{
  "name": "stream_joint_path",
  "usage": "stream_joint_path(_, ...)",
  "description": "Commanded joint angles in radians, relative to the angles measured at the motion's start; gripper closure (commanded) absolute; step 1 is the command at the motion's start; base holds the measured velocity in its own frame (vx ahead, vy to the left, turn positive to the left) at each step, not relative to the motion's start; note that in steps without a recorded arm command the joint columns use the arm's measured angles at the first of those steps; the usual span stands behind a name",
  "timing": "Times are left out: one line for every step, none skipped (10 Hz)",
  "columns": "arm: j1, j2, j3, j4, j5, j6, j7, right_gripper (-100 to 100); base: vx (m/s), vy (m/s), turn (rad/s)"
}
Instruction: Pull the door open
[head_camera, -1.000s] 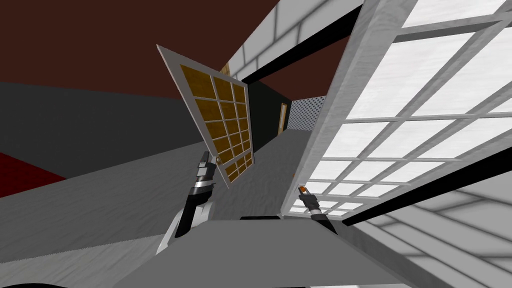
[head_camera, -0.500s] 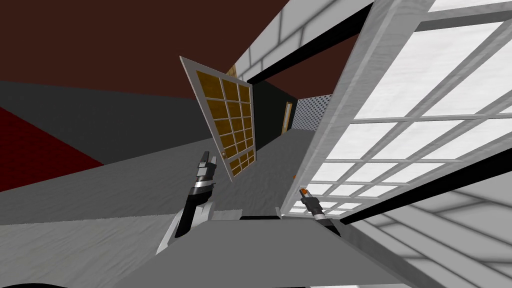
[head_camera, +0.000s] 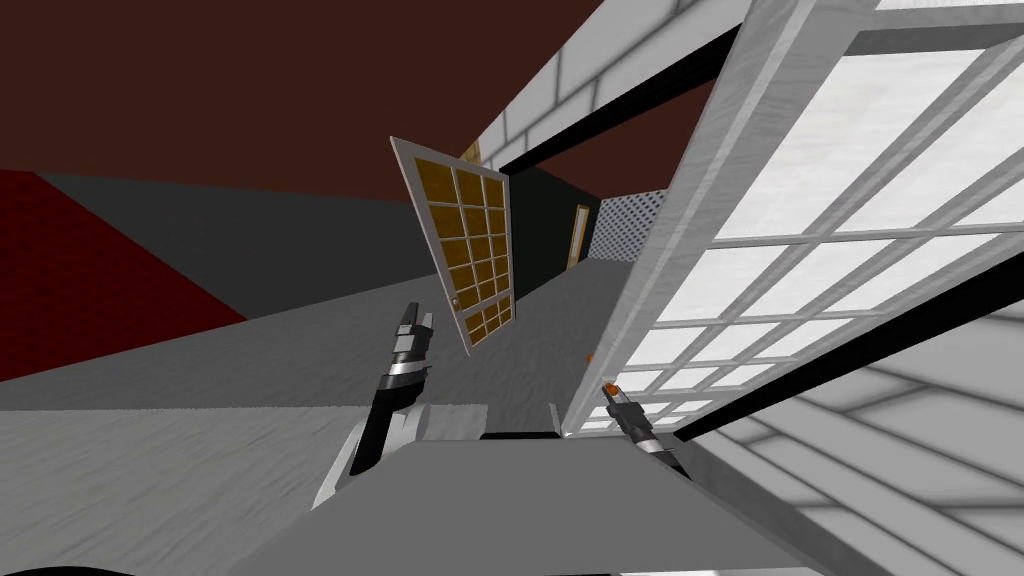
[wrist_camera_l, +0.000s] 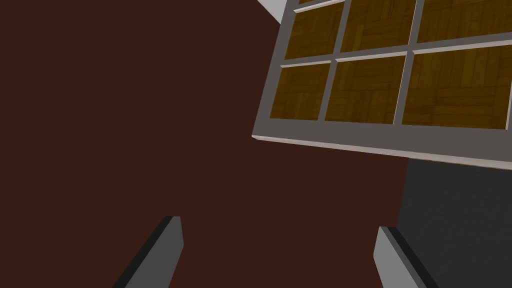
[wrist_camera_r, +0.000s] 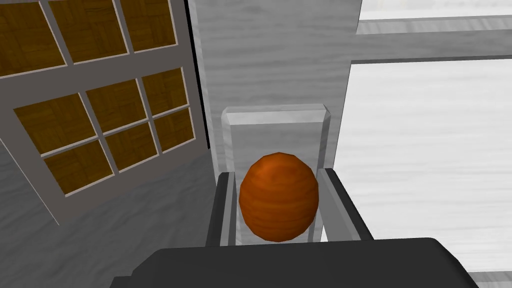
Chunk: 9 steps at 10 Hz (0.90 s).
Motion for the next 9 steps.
stream_joint_path(0.004, -0.006, 0.009, 0.013, 0.003, -0.022, -0.010, 100, -0.146, -0.043, 0.162)
stream_joint_path(0.005, -0.008, 0.011, 0.016, 0.004, -0.028, -0.013, 100, -0.187, -0.057, 0.162)
stream_joint_path(0.008, -0.011, 0.016, 0.024, 0.006, -0.041, -0.019, 100, -0.164, -0.058, 0.117)
stream_joint_path(0.010, -0.015, 0.022, 0.032, 0.009, -0.055, -0.025, 100, -0.178, -0.080, 0.148)
stream_joint_path(0.013, -0.019, 0.028, 0.041, 0.011, -0.070, -0.032, 100, -0.210, -0.068, 0.172)
stream_joint_path(0.016, -0.023, 0.034, 0.049, 0.013, -0.085, -0.039, 100, -0.204, -0.052, 0.144)
stream_joint_path(0.018, -0.027, 0.039, 0.058, 0.016, -0.099, -0.045, 100, -0.210, -0.038, 0.140)
stream_joint_path(0.021, -0.030, 0.045, 0.065, 0.018, -0.111, -0.051, 100, -0.200, -0.071, 0.158)
stream_joint_path(0.023, -0.033, 0.049, 0.071, 0.019, -0.122, -0.056, 100, -0.204, -0.083, 0.122)
